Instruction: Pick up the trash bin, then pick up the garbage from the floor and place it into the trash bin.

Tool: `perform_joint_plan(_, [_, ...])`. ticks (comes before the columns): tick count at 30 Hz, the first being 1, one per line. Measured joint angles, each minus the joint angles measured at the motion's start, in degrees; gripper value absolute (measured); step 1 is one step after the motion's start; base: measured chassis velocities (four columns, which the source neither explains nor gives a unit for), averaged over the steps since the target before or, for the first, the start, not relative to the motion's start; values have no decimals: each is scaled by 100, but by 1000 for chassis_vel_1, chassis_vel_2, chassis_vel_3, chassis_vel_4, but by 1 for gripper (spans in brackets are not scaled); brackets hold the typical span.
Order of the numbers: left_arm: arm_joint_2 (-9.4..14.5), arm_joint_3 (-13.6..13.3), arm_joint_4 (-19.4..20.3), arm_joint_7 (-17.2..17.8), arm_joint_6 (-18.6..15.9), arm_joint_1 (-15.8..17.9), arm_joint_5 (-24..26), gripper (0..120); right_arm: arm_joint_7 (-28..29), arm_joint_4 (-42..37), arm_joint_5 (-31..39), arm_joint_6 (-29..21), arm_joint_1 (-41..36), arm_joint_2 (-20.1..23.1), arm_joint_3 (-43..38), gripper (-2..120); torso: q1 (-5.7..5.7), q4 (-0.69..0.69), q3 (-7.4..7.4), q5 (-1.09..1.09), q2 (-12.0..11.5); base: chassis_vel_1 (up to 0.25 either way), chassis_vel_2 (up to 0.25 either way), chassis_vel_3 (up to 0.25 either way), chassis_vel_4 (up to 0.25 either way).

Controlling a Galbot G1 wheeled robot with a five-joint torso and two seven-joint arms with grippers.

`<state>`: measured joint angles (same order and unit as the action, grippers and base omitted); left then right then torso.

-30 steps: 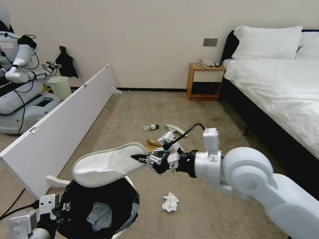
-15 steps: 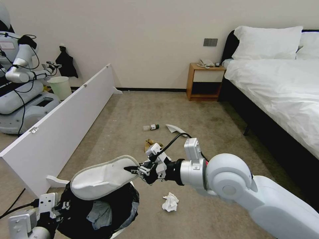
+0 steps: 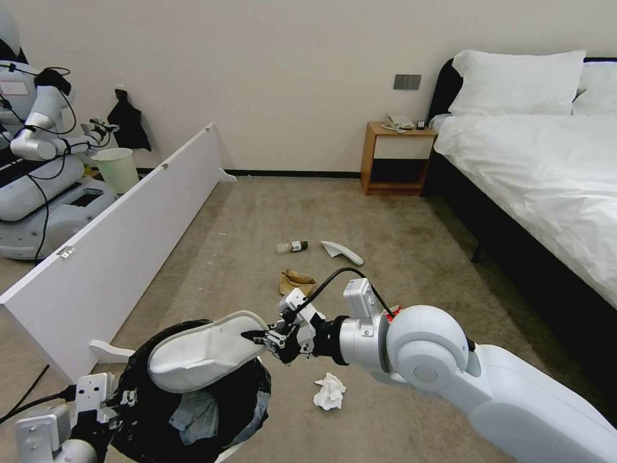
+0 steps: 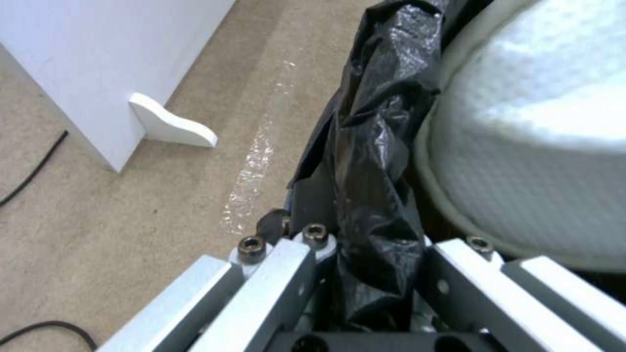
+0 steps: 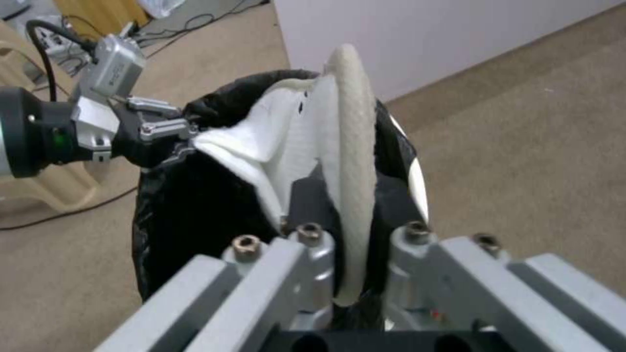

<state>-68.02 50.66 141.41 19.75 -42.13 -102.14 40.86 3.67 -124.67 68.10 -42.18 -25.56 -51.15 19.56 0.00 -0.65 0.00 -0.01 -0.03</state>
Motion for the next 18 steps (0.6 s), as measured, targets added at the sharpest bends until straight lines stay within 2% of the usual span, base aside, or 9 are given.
perform_joint_plan(5, [4, -12, 7, 1, 0, -15, 26, 2, 22, 18, -60, 1, 8, -35, 54, 22, 0, 0, 0, 0, 0, 0, 0, 0, 0])
perform_joint_plan(7, [4, -28, 12, 2, 0, -37, 28, 2, 29, 24, -81, 3, 29, -52, 74, 36, 0, 1, 0, 0, 0, 0, 0, 0, 0])
perform_joint_plan(11, [2, -31, 19, 7, 0, -49, 34, 2, 30, 16, -83, 3, 34, -51, 71, 44, 0, 0, 0, 0, 0, 0, 0, 0, 0])
perform_joint_plan(13, [-9, -54, 32, 10, 0, -57, 40, 2, 32, -17, -89, 3, 4, -41, 41, 57, 0, 0, 0, 0, 0, 0, 0, 0, 0])
perform_joint_plan(14, [-9, -54, 32, 10, 0, -57, 40, 2, 32, -17, -89, 3, 4, -41, 41, 57, 0, 0, 0, 0, 0, 0, 0, 0, 0])
perform_joint_plan(18, [-23, -85, 46, 10, 0, -73, 42, 2, 33, -49, -83, 4, -41, -35, 3, 74, 0, 0, 0, 0, 0, 0, 0, 0, 0])
